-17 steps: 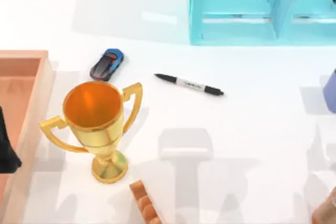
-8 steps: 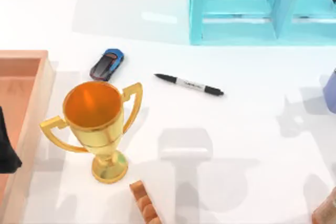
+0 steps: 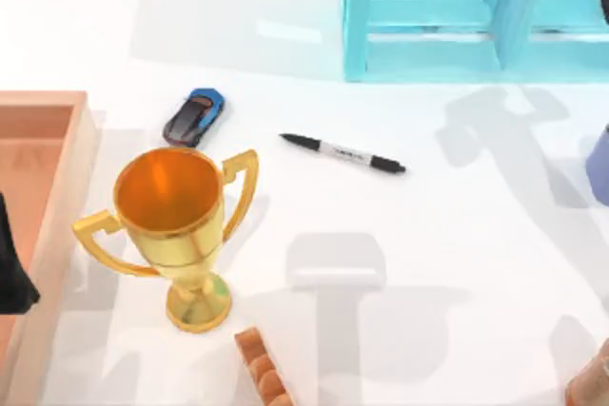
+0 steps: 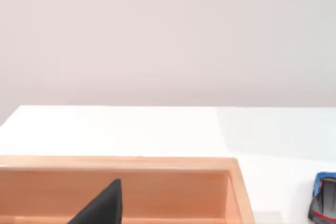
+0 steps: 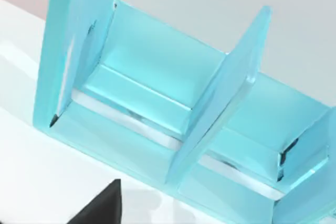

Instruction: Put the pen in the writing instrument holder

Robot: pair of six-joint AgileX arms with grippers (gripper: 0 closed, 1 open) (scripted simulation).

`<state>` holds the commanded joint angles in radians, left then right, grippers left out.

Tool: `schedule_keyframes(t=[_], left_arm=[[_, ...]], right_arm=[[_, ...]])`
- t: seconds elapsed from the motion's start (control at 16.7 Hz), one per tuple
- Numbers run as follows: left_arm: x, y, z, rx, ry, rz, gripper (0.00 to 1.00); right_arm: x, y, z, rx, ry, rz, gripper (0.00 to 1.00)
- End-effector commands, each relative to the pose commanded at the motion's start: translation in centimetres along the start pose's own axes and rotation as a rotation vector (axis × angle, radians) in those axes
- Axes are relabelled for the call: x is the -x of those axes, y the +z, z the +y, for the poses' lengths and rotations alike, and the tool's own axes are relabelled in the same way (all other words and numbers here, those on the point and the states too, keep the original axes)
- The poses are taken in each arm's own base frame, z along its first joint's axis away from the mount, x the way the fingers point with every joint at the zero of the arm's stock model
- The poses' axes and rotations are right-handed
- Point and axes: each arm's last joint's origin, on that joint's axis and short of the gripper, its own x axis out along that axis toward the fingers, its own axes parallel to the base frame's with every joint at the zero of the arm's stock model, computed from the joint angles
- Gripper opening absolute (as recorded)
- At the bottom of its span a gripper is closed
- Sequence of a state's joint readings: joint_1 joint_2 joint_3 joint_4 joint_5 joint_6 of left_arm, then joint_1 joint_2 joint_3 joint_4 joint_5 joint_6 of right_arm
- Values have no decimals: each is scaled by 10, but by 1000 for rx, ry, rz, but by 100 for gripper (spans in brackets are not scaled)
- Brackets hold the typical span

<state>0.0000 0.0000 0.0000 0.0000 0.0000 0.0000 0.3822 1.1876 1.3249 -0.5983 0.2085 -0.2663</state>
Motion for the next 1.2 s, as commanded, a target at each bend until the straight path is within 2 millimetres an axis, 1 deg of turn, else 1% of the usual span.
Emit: schedule_keyframes(t=[0.18,0.42,0.6,0.78,0.96,1.08,1.2], left_arm=[[0,0,0,0,0,0,100],[0,0,0,0,0,0,100],[0,0,0,0,0,0,100],[0,0,0,0,0,0,100],[0,0,0,0,0,0,100],[0,0,0,0,0,0,100],[0,0,0,0,0,0,100]], right_arm=[[-26,20,14,85,50,99,100],[-68,44,40,195,130,216,100],[-99,54,60,270,181,299,100],[-128,58,80,337,227,381,100],[-155,56,98,398,274,456,100],[-176,51,113,441,307,513,100],[-202,40,132,493,348,581,100]])
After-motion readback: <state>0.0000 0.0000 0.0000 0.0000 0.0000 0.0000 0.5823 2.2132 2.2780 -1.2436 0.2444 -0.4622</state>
